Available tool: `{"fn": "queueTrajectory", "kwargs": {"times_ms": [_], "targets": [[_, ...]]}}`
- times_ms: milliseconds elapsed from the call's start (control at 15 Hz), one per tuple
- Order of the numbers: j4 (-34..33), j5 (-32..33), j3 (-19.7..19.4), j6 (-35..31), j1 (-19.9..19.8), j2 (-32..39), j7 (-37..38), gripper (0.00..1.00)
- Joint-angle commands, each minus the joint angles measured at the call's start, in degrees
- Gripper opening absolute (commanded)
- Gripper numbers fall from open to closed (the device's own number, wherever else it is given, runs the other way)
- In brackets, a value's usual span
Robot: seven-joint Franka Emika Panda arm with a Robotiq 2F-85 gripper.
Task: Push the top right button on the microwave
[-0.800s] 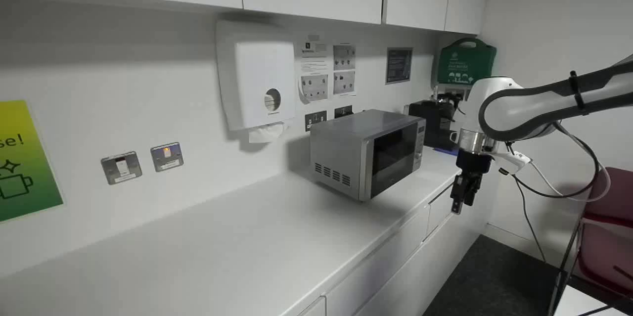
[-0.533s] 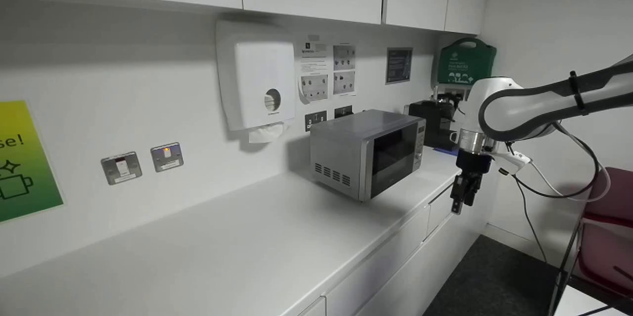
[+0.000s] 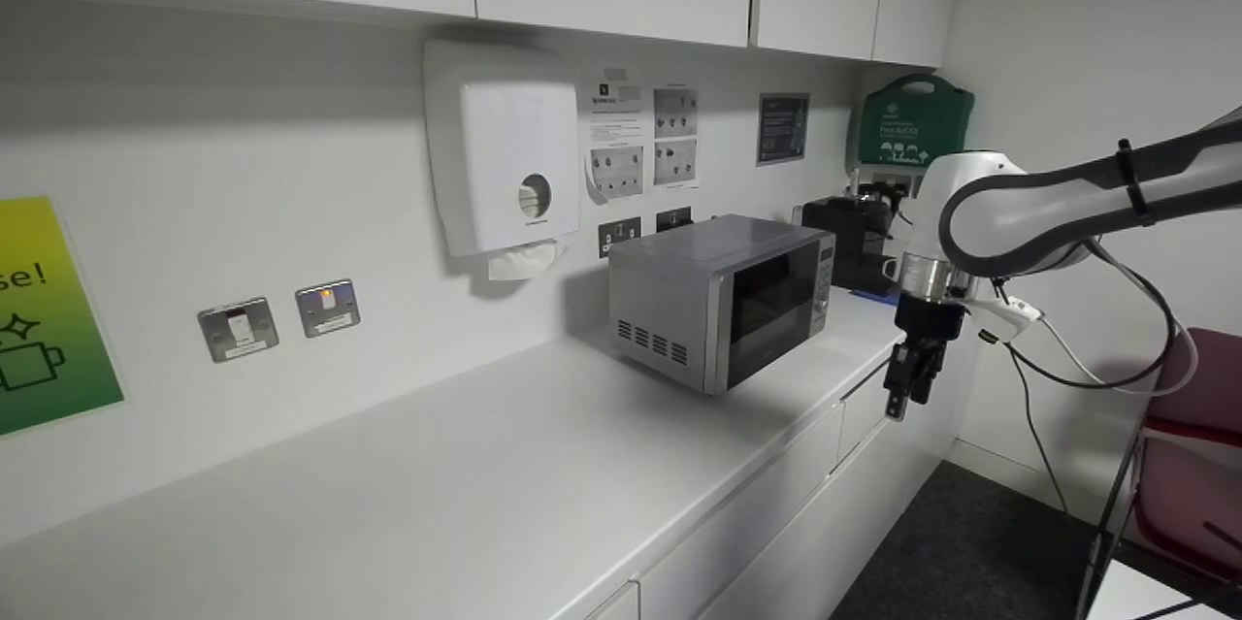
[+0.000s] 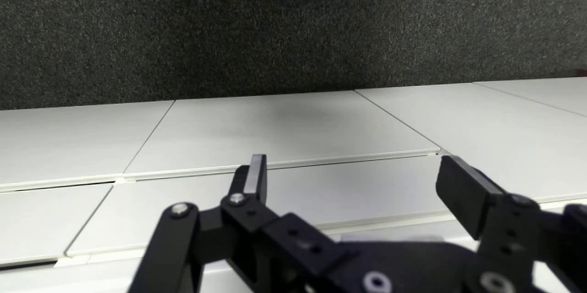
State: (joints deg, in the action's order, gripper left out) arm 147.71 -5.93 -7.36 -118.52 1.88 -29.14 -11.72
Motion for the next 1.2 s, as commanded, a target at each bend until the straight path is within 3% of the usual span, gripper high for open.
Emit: {"fn": "queueTrajectory", "kwargs": {"times_ms": [0, 333, 600, 733, 1133], "targets": [[-0.09, -0.34, 0.64, 0.15, -0.7, 0.05, -0.29, 1.0], [0.03, 0.17, 1.0, -1.37, -1.0, 0.31, 0.36, 1.0], [1.57, -0.08, 1.64, -15.71, -3.26, 0.59, 6.77, 1.0], [0.9, -1.31, 1.18, -19.31, -4.31, 2.46, 10.88, 1.0], [-1.69, -4.52, -0.52, -21.8, -8.39, 6.51, 21.22, 1.0]]}}
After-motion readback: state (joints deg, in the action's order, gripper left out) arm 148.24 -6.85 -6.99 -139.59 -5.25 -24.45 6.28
